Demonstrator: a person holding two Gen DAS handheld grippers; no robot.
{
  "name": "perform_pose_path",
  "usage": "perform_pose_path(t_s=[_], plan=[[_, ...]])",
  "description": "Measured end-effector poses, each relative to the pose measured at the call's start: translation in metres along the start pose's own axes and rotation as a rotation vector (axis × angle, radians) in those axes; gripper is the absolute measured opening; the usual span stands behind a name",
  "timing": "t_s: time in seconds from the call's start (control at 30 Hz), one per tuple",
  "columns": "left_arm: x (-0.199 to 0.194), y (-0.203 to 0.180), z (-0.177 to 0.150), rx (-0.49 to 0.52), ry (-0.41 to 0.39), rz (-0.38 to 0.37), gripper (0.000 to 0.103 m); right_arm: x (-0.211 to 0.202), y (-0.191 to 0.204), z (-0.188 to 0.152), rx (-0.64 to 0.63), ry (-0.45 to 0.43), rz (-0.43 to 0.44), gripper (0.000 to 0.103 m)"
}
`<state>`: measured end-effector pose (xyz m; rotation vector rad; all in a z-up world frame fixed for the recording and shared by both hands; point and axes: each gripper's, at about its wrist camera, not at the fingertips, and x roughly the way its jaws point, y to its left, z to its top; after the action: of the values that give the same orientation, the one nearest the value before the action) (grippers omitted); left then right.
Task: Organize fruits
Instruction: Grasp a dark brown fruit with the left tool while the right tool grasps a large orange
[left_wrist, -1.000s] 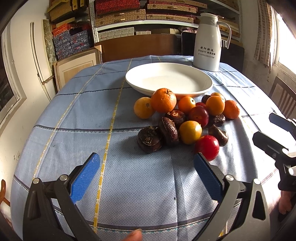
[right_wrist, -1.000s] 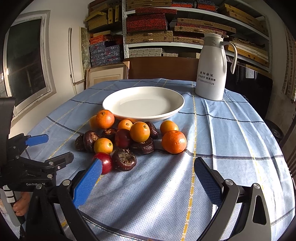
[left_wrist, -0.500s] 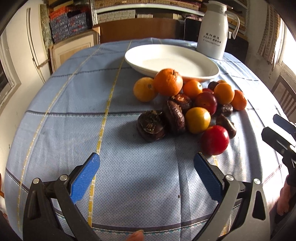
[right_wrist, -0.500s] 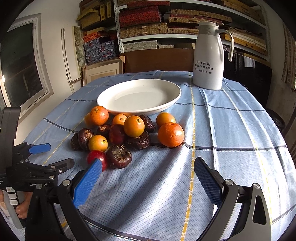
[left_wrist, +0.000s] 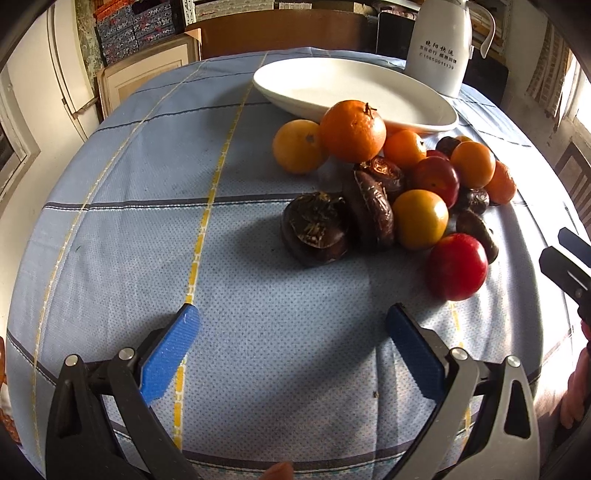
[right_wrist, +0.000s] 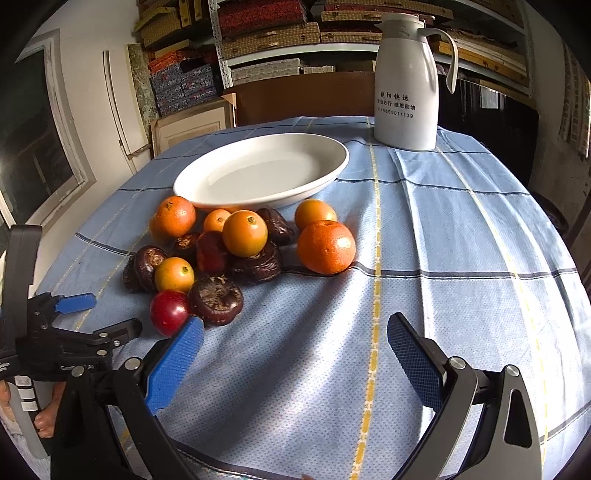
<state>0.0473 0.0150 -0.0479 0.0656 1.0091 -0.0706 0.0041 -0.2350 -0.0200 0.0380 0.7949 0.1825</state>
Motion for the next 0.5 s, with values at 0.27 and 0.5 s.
perform_pose_path(t_s=[0.27,0.5], plan=[[0.0,-0.002,0.001,-0.005,0.0,0.008,0.099,0.026,-0.014,0.005,-0.071,0.111,-0.041,0.1],[0.004,0.009,0.022,0.025,-0.042,0.022,0.099,0.037,-0.042,0.009,0.022,0.142,0.127,0.1]])
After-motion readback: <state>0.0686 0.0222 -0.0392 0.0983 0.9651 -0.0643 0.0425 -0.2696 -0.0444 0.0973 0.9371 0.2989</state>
